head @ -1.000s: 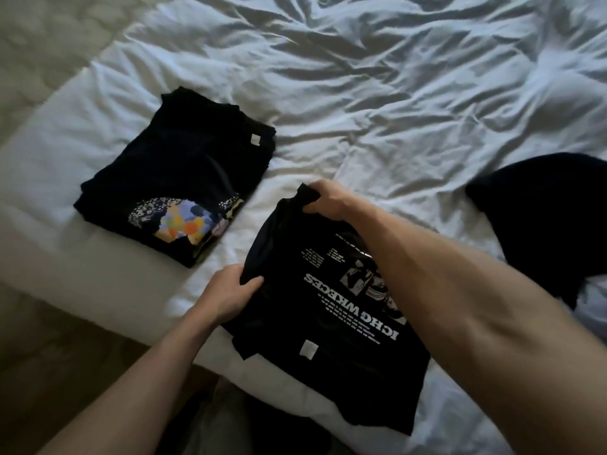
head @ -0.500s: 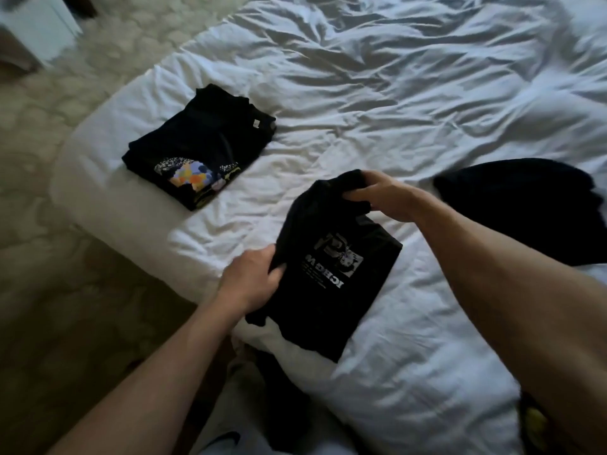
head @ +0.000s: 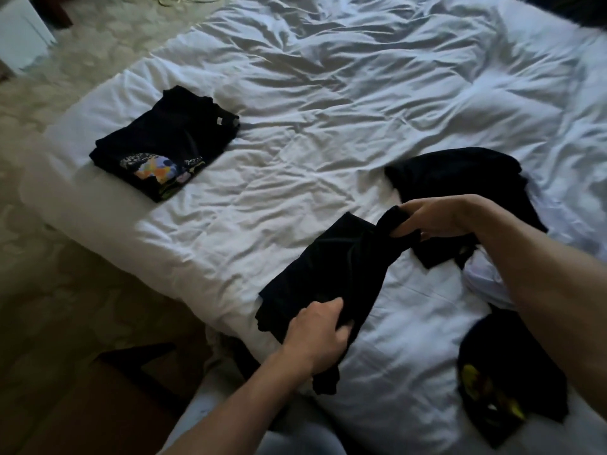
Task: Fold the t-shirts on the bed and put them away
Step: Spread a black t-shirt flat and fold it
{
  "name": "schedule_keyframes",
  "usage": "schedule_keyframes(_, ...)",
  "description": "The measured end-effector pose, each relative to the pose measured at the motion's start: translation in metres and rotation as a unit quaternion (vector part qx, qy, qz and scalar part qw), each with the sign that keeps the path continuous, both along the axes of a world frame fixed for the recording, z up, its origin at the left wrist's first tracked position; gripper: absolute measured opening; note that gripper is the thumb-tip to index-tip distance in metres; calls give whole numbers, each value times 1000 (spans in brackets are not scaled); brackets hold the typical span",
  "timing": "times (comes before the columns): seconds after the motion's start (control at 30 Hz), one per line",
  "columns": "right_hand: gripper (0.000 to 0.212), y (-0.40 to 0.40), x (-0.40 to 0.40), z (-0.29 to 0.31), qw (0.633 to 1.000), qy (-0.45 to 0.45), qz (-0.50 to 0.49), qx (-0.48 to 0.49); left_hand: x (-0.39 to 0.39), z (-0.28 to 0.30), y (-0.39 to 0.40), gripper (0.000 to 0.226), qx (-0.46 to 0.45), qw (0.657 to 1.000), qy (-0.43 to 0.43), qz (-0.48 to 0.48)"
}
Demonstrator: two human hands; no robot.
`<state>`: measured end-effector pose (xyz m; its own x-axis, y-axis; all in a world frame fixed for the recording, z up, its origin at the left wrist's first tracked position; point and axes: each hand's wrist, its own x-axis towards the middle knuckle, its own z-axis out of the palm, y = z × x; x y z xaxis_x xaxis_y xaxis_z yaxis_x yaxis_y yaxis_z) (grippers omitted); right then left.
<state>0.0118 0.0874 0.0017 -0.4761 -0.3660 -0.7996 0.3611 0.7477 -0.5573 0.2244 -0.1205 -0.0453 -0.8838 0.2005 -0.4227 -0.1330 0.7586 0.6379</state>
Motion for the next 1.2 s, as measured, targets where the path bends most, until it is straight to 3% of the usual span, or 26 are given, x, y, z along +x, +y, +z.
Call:
schedule_keyframes(0.13,17,23,-2,11,996,-31,44,78,13,1,29,51,136,990,-48,7)
schedule_keyframes(0.2,15,29,-5,17,990,-47,65,115,16,4,43,49,185,981,-64,9)
schedule_keyframes(0.43,15,20,-5,30,980,-35,99,167,3,9,52,41,229,972,-60,6)
schedule_keyframes(0.6,16,15,-3,9,978,19,106,178,-1,-14,31,26,201,976,-70,40)
schedule_keyframes(0.83,21,-22,1,-51,969,155,140,130,-9,-78,-19,29,124,979,-95,128)
schedule_keyframes(0.97,31,-41,10,-101,951,235,123,159,-16,-115,-31,26,95,972,-127,173)
schedule_keyframes(1.13,21,-44,26,-139,926,296,69,222,-17,-132,-35,17,24,979,-103,175)
schedule_keyframes(1.2,34,-40,31,-143,912,322,52,247,-15,-131,-37,20,-8,980,-101,171)
